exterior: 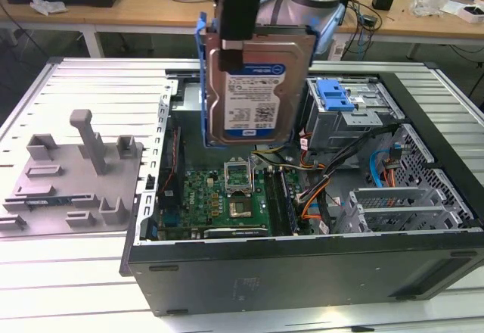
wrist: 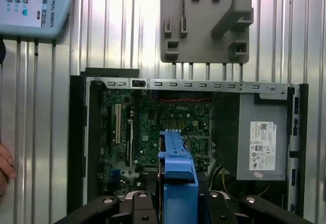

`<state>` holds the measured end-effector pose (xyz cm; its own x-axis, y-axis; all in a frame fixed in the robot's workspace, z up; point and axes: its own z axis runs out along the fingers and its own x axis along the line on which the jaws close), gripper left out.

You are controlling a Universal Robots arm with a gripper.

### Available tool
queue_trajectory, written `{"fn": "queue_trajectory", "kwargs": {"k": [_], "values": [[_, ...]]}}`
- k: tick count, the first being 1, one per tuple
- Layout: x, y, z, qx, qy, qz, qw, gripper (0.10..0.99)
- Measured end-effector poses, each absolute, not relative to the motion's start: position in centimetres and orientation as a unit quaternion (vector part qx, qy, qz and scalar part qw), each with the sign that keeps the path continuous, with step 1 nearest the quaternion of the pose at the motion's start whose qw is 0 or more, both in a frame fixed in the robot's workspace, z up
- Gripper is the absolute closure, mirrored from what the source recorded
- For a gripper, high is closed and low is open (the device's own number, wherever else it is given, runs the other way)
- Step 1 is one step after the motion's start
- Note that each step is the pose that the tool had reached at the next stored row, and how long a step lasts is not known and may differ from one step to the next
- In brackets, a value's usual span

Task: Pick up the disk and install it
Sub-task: 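Pick up the disk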

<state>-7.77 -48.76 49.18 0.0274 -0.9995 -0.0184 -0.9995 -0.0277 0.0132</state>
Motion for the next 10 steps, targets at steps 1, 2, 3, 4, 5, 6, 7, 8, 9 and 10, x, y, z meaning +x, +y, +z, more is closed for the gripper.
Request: {"fn": "queue_trajectory", "kwargs": {"k": [1,2,3,4,5,6,7,8,9,10], "values": [[-7.4,-48.9,49.2,-0.717,0.697,0.011,0.002,0.718],[-7.1,-49.1,49.2,-0.717,0.697,0.011,0.002,0.718],[-6.7,-49.3,49.2,-0.717,0.697,0.011,0.002,0.718],[-6.3,-49.5,49.2,-0.717,0.697,0.011,0.002,0.718],[-5.8,-49.9,49.1,-0.717,0.697,0.012,0.002,0.718],[-5.5,-50.1,49.1,-0.717,0.697,0.012,0.002,0.718],[-5.4,-50.3,49.1,-0.717,0.697,0.012,0.003,0.718],[-5.2,-50.4,49.1,-0.717,0.697,0.013,0.003,0.718],[-4.9,-50.7,49.0,-0.717,0.697,0.013,0.003,0.718],[-4.7,-50.8,49.0,-0.717,0.697,0.013,0.003,0.718]]}}
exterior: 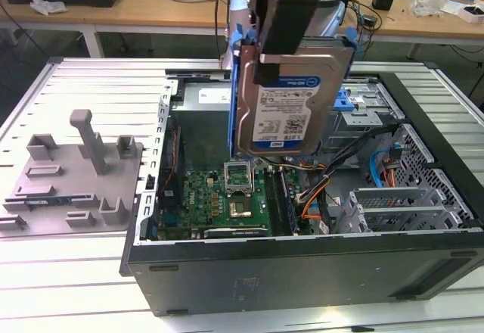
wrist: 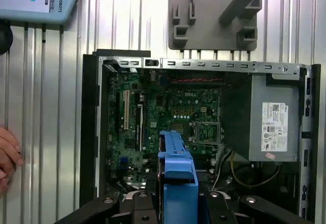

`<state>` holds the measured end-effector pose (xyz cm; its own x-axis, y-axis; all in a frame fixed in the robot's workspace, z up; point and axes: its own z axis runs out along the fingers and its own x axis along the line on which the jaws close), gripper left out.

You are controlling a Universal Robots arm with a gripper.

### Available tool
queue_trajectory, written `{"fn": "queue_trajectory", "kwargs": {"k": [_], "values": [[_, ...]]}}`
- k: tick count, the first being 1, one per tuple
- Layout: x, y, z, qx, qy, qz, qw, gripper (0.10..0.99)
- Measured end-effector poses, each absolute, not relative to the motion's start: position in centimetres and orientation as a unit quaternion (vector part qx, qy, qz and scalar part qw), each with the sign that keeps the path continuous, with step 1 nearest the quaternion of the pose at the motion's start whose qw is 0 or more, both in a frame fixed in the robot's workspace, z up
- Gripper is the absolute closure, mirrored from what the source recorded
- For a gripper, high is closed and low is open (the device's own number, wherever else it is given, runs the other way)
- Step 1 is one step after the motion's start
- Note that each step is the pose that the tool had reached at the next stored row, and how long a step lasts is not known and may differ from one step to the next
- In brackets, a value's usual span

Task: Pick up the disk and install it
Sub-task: 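Pick up the disk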

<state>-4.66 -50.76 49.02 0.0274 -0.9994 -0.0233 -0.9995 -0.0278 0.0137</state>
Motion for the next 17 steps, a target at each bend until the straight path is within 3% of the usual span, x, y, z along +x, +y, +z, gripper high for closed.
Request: {"fn": "queue_trajectory", "kwargs": {"k": [17], "values": [[0.0,-51.8,48.7,-0.717,0.697,0.015,0.004,0.718]]}}
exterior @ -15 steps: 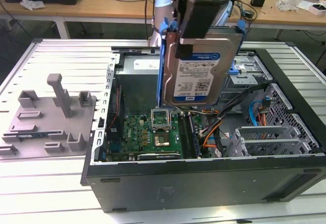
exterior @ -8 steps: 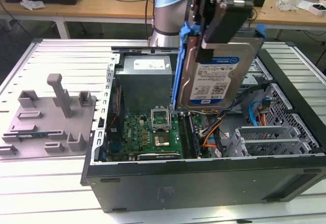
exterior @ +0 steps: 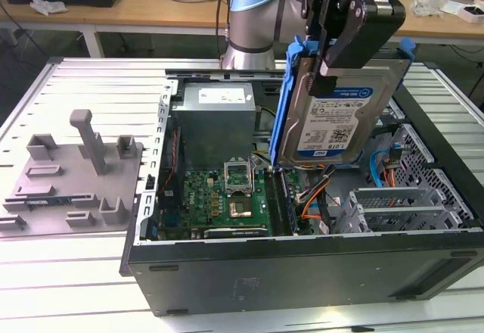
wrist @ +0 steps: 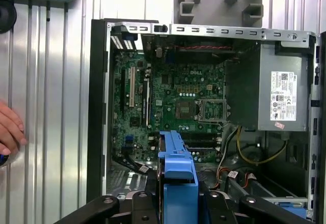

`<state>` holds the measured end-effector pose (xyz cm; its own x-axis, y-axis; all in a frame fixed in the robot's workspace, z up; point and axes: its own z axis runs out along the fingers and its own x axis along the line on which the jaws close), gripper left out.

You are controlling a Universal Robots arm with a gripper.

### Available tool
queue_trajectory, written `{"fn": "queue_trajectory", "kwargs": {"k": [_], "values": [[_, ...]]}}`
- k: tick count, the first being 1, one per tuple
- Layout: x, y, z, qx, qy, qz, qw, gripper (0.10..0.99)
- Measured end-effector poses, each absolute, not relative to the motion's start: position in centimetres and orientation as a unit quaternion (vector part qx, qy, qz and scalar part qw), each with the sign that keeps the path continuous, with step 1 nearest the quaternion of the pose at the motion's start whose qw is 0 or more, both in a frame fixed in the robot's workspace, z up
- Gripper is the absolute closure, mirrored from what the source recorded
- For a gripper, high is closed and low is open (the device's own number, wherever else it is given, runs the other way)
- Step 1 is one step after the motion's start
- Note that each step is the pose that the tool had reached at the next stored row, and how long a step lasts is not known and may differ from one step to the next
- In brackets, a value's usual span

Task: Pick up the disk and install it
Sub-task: 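Pick up the disk, then insert the disk into the insertion slot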

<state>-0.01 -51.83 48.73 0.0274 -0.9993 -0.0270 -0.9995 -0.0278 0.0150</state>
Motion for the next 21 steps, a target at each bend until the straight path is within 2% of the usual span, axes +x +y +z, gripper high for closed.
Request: {"fn": "queue_trajectory", "kwargs": {"k": [21], "values": [[0.29,-51.83,48.67,-0.717,0.697,0.015,0.004,0.718]]}}
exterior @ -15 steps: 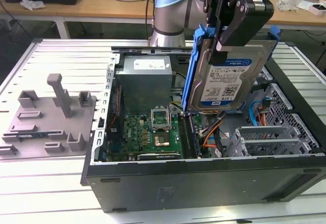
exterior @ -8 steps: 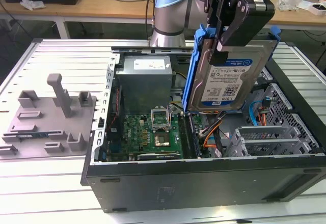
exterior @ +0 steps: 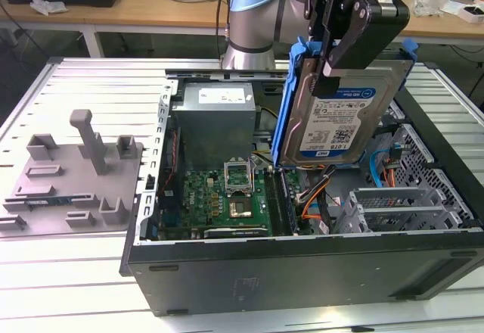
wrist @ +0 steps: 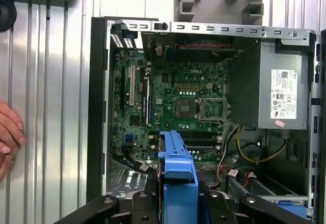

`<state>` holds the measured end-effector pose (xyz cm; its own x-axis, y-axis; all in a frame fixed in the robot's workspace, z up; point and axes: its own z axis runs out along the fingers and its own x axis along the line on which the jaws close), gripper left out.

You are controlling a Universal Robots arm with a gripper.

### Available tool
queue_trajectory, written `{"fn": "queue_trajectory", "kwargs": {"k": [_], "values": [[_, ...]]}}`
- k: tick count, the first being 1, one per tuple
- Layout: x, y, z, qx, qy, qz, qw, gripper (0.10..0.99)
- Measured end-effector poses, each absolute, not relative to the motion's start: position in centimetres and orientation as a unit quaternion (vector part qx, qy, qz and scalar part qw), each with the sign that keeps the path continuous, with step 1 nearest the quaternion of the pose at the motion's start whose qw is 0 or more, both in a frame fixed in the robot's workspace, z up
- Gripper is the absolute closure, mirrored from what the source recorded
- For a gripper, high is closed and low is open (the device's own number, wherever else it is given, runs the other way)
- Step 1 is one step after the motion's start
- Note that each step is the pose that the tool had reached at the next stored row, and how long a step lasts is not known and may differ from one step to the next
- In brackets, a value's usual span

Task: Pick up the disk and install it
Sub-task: 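Insert the disk into the insertion slot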

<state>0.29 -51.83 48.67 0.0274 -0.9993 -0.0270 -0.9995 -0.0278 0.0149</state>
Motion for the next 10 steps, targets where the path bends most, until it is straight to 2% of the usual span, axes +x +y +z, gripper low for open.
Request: {"fn": "queue_trajectory", "kwargs": {"k": [10], "values": [[1.9,-53.5,48.5,-0.714,0.7,0.017,0.003,0.718]]}}
